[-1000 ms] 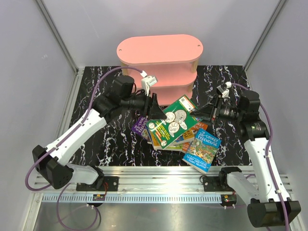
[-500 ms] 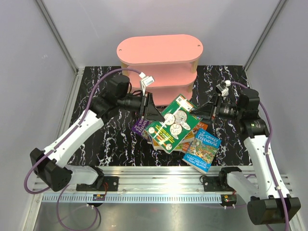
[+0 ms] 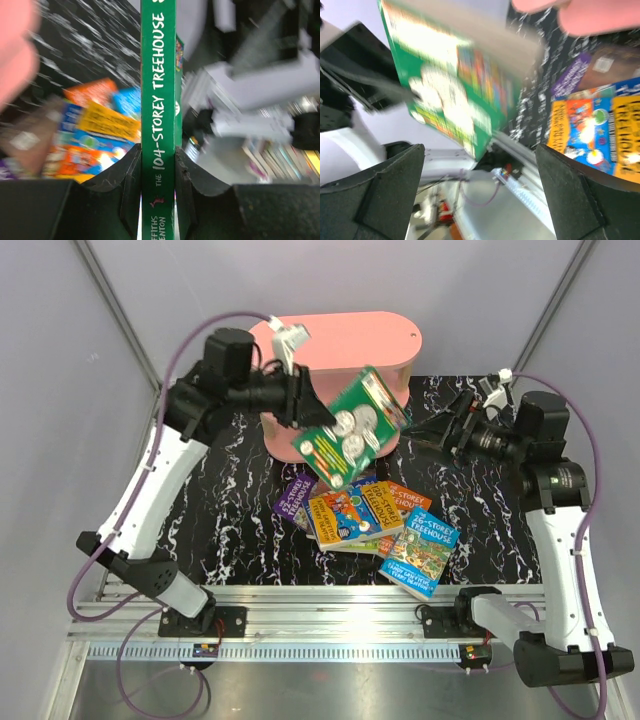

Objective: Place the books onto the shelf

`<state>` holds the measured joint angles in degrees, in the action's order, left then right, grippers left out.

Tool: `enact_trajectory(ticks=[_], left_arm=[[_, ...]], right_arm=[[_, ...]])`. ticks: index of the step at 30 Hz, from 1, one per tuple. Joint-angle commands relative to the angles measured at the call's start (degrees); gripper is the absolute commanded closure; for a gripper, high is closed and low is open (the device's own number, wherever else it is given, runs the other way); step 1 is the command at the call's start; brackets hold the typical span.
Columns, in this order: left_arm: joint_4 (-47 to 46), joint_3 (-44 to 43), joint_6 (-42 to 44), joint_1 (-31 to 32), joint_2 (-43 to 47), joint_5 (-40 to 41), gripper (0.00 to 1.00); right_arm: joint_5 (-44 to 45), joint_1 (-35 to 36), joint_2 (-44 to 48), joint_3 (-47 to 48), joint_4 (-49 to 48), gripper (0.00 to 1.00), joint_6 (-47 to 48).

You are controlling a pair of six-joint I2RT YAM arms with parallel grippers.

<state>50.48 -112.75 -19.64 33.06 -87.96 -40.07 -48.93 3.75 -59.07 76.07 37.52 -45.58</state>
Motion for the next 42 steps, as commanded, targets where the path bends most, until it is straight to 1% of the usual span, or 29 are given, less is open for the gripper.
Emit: enact_trajectory(ticks=[1, 2, 3, 4, 5, 6, 7, 8, 9, 10, 11, 12, 14, 15, 17, 21, 22, 23, 26, 28, 35, 40, 41, 42], left_arm=[[-3.0, -7.3, -3.1, -7.37, -1.15, 7.73, 1.0], [-4.67, -8.27, -4.26, -8.44, -1.16, 9.12, 1.0], [-8.69, -8.45, -5.49, -9.58, -1.24, 9.83, 1.0], [-11.08, -8.45, -6.72, -12.03, -1.42, 10.1, 1.0], [-15.63, -8.63, -9.69, -13.27, -1.94, 10.45, 1.0], [-18.28, -8.71, -11.37, -14.68, -2.56, 10.11, 1.0], [-20.57, -9.24, -13.13, -17.21, -3.35, 9.41, 1.0], [-24.6, -11.24, -16.54, -18.37, -5.7, 8.1, 1.0], [-26.64, -12.48, -18.31, -19.34, -7.12, 7.21, 1.0], [-28.05, -14.15, -19.9, -20.91, -8.61, 6.68, 1.0], [-29.46, -17.73, -23.13, -21.63, -10.54, 6.07, 1.0], [-32.0, -19.6, -24.82, -22.24, -13.78, 5.97, 1.0], [-33.25, -25.38, -29.13, -24.0, -17.75, 5.8, 1.0], [-33.08, -26.89, -30.18, -24.61, -21.25, 5.71, 1.0], [-32.64, -29.01, -31.51, -26.02, -23.39, 5.53, 1.0], [-31.85, -25.51, -33.62, -28.05, -26.29, 3.7, 1.0], [-30.89, -25.33, -33.54, -28.66, -27.51, 2.3, 1.0], [-27.83, -25.5, -32.93, -28.84, -27.87, 1.76, 1.0], [-23.69, -24.98, -30.9, -29.63, -28.4, 0.62, 1.0], [-22.62, -24.63, -30.55, -30.24, -28.49, -0.44, 1.0], [-15.42, -24.63, -27.65, -31.13, -27.26, -1.06, 1.0], [-14.18, -21.73, -26.68, -31.13, -25.77, -1.59, 1.0], [-14.09, -21.2, -26.51, -31.13, -25.42, -1.32, 0.99], [-13.83, -20.94, -26.42, -31.13, -24.81, -1.06, 0.9]], right_arm=[[10.42, 0.12, 0.01, 7.76, 13.35, 0.0, 9.28], [12.34, 0.21, 0.01, 8.38, 14.24, 0.0, 9.72], [12.71, 0.12, 0.35, 8.74, 14.69, 0.0, 9.81], [12.72, 0.21, 0.71, 8.57, 14.95, 0.0, 9.72], [12.45, 0.12, 1.14, 8.04, 15.04, 0.0, 9.46], [12.19, 0.12, 1.58, 7.43, 14.95, 0.0, 9.29], [11.58, 0.21, 1.85, 5.6, 14.61, 0.0, 9.02], [10.53, 0.12, 2.2, 4.53, 14.43, 0.0, 8.5], [10.0, 0.12, 2.81, 3.3, 14.16, 0.0, 8.06], [9.47, 0.21, 3.17, 1.03, 13.64, 0.0, 7.71], [8.68, 0.12, 3.52, 0.05, 13.37, 0.0, 7.35], [8.41, 0.12, 4.04, -1.53, 13.11, 0.0, 7.09], [8.58, 0.21, 4.66, -2.24, 13.11, 0.0, 7.43], [8.85, 0.12, 4.58, -2.33, 13.54, 0.0, 7.7], [9.11, 0.12, 4.23, -2.07, 13.98, 0.0, 8.57], [9.46, 0.21, 3.52, -1.54, 14.25, 0.0, 9.11], [9.55, 0.29, 3.43, -1.54, 14.34, 0.0, 9.37], [9.9, 0.29, 3.43, -1.54, 14.34, 0.0, 9.46], [10.25, 0.38, 3.26, -1.98, 14.25, 0.0, 9.64], [10.25, 0.47, 3.26, -2.42, 13.9, 0.0, 9.55], [10.26, 0.47, 3.26, -4.09, 13.11, 0.0, 8.76], [9.99, 0.56, 3.96, -5.32, 12.76, 0.0, 8.32], [10.08, 0.56, 4.13, -5.58, 12.76, 0.0, 8.23], [10.08, 0.56, 4.31, -5.76, 12.76, 0.0, 8.23]])
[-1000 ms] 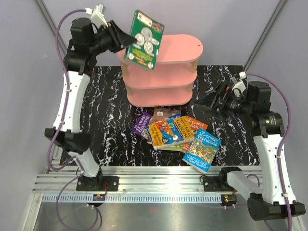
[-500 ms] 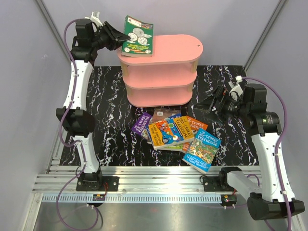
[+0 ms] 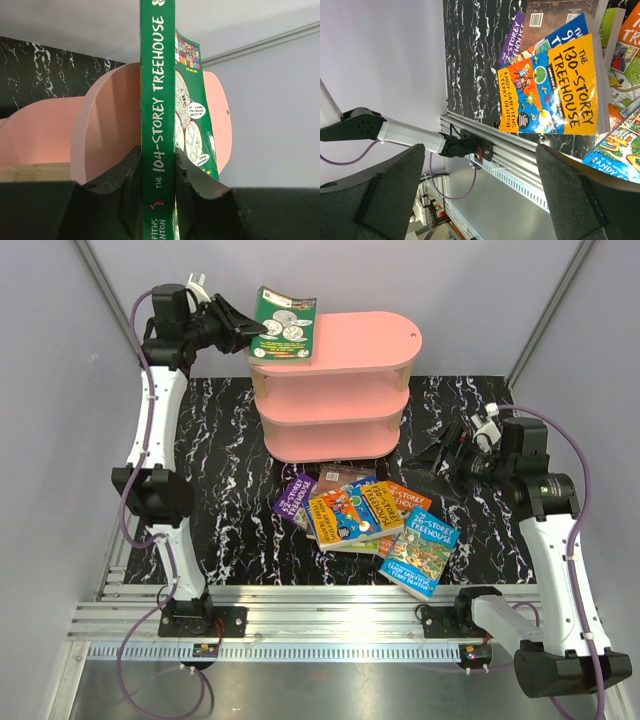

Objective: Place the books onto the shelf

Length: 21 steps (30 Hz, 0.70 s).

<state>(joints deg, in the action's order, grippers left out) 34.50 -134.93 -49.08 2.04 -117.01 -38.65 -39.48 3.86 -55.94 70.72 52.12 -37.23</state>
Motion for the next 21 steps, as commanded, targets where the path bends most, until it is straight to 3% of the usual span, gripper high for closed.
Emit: enact_trajectory(ticks=[1, 2, 3, 6, 7, 8, 9, 10, 14, 21], left_arm=[[2.58, 1.43, 3.11, -0.2, 4.6, -1.96, 0.84], [2.76, 1.6, 3.29, -0.2, 4.77, -1.78, 0.78], [3.03, 1.52, 3.38, -0.2, 5.47, -0.82, 0.62], [4.61, 1.6, 3.9, -0.11, 6.62, 0.68, 0.49], [5.31, 1.6, 4.08, -0.2, 7.4, 1.64, 0.37], [5.57, 1.69, 4.17, -0.2, 7.76, 2.09, 0.32], [5.75, 1.95, 4.43, -0.2, 8.02, 2.7, 0.22], [5.84, 2.04, 4.52, -0.28, 8.11, 2.53, 0.01], [8.64, 1.52, 4.96, -0.72, 7.85, 2.61, 0.01], [20.86, 4.93, 11.45, -4.15, 13.37, 15.77, 0.01]], right_arm=[[0.64, 0.45, 1.36, -0.58, -1.76, 0.0, -0.12], [0.72, 0.36, 1.54, -0.84, -1.84, 0.0, -0.12], [0.64, 0.45, 1.54, -0.85, -1.67, 0.0, -0.21], [0.81, 0.36, 1.98, -1.2, -1.49, 0.0, -0.3], [0.81, 0.45, 2.15, -1.28, -1.49, 0.0, -0.3], [0.81, 0.45, 2.33, -1.55, -1.41, 0.0, -0.38], [0.9, 0.36, 2.42, -1.64, -1.58, 0.0, -0.56], [0.64, 0.45, 2.59, -1.81, -1.58, 0.0, -0.73], [0.29, 0.36, 2.94, -2.78, -1.84, 0.0, -1.17], [0.9, 0.45, 3.12, -5.32, -1.58, 0.0, -1.17]])
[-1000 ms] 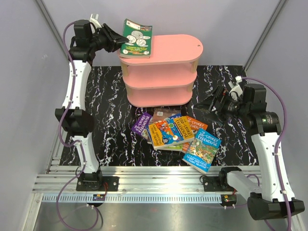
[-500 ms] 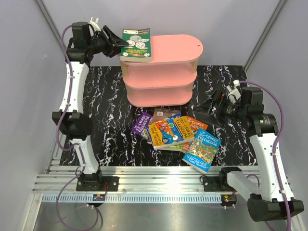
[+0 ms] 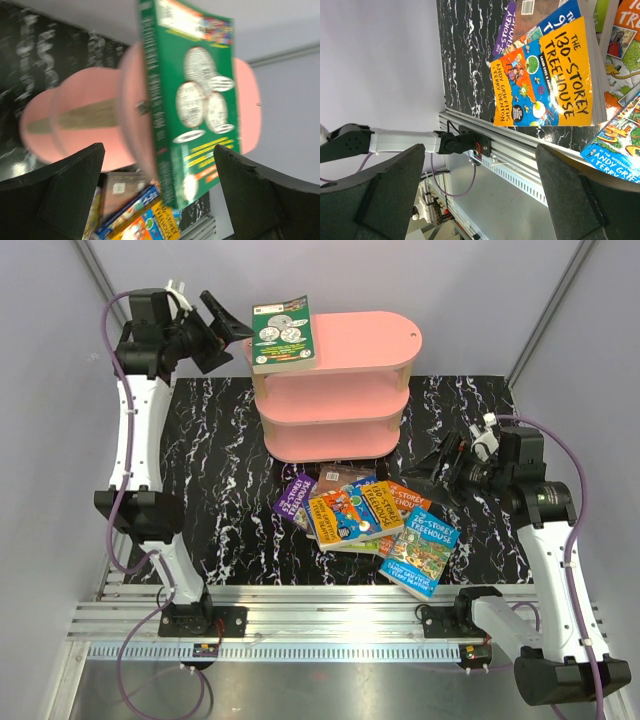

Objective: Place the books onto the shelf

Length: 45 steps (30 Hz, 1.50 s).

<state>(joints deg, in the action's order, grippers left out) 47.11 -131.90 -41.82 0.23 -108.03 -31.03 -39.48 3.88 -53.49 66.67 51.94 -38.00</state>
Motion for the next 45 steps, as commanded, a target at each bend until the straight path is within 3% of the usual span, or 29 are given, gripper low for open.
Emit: enact_trajectory(ticks=[1, 4, 7, 12, 18, 26, 34, 38, 40, 45], left_arm=[[10.52, 2.86, 4.99, -2.51, 5.71, 10.61, 0.01], [10.55, 10.84, 6.67, -3.13, 12.73, 17.72, 0.01], [7.66, 22.18, 6.84, -3.13, 20.56, 19.95, 0.01], [0.98, 45.52, 6.32, -2.35, 31.9, 16.27, 0.01], [-0.36, 61.38, 7.45, 0.91, 41.93, 14.95, 0.01], [3.07, 62.82, 10.18, 1.7, 45.71, 14.85, 0.01], [4.04, 62.81, 10.01, 4.51, 45.89, 14.85, 0.01], [4.3, 61.76, 10.09, 5.31, 45.36, 14.85, 0.01], [4.39, 61.32, 10.27, 5.57, 45.19, 15.12, 0.01], [4.22, 61.49, 10.18, 5.83, 45.18, 14.68, 0.01]], right_arm=[[0.55, 0.34, 0.41, -2.76, -1.75, 0.0, -0.67], [0.98, 0.34, -0.46, -5.49, -2.64, 0.0, -2.16], [1.08, 0.34, -2.39, -10.5, -2.63, 0.0, -3.13], [1.69, 0.43, -3.72, -20.08, -7.11, 0.0, -6.11], [3.63, 0.43, -6.71, -26.15, -11.15, 0.0, -6.38], [0.82, 0.43, -6.53, -37.05, -27.76, 0.0, -14.38], [1.08, 0.69, -7.06, -38.37, -38.12, 0.02, -18.77], [1.25, 1.57, -8.11, -37.85, -41.04, 0.15, -20.45], [1.69, 2.1, -8.73, -37.85, -42.09, 0.29, -20.89], [1.17, 4.03, -9.0, -37.76, -43.86, 0.46, -21.94]])
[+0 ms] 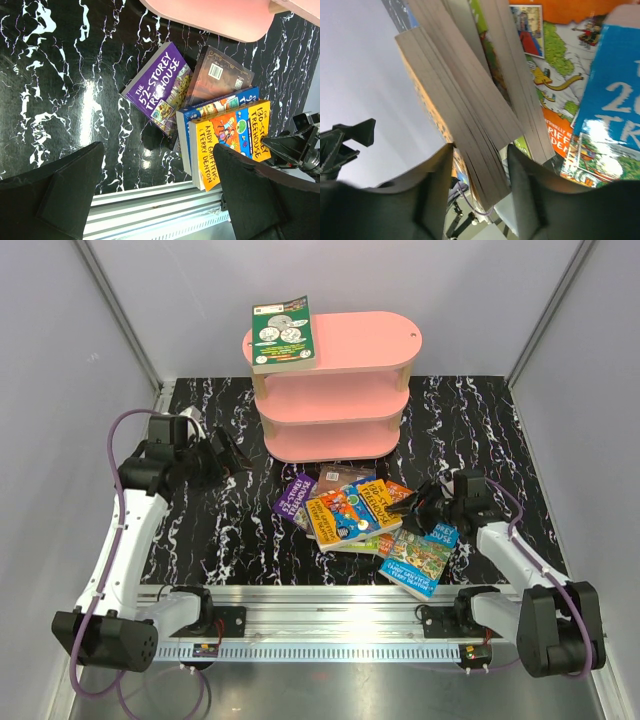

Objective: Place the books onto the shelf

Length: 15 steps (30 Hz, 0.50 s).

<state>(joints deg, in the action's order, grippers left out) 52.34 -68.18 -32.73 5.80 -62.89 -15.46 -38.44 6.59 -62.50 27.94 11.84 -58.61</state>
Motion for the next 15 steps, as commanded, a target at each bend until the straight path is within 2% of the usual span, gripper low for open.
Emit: enact_trajectory(ticks=[1, 2, 5, 7, 9, 13, 15], left_arm=[[-1.1, -1.78, 1.0, 0.35, 0.14, -0.97, 0.01], [-1.44, -1.52, 1.0, 0.35, 0.49, -1.23, 0.01], [-2.06, -0.81, 1.44, 0.61, 1.1, -1.85, 0.01], [-2.94, -0.55, 1.97, 1.22, 1.72, -2.99, 0.01], [-4.69, -0.28, 2.76, 2.45, 2.85, -3.08, 0.01], [-11.54, 0.94, 3.11, 5.87, 4.27, -8.25, 0.01], [-16.28, 1.56, 2.67, 6.94, 4.18, -13.34, 0.01]], right_arm=[[-0.06, 1.58, 0.1, 0.97, -3.75, 0.52, -1.42], [-0.41, 1.76, 0.45, 0.97, -3.66, 0.64, -1.33], [-0.59, 1.76, 2.73, 2.11, -0.16, 0.86, -0.37], [-0.33, 1.85, 5.71, 4.39, 4.65, 0.93, 0.6], [-0.15, 1.85, 8.34, 7.89, 7.92, 1.0, 2.09], [-1.02, 1.85, 9.33, 15.81, 17.84, 1.0, 5.87], [-2.86, 1.85, 8.63, 21.06, 20.41, 1.0, 8.85]])
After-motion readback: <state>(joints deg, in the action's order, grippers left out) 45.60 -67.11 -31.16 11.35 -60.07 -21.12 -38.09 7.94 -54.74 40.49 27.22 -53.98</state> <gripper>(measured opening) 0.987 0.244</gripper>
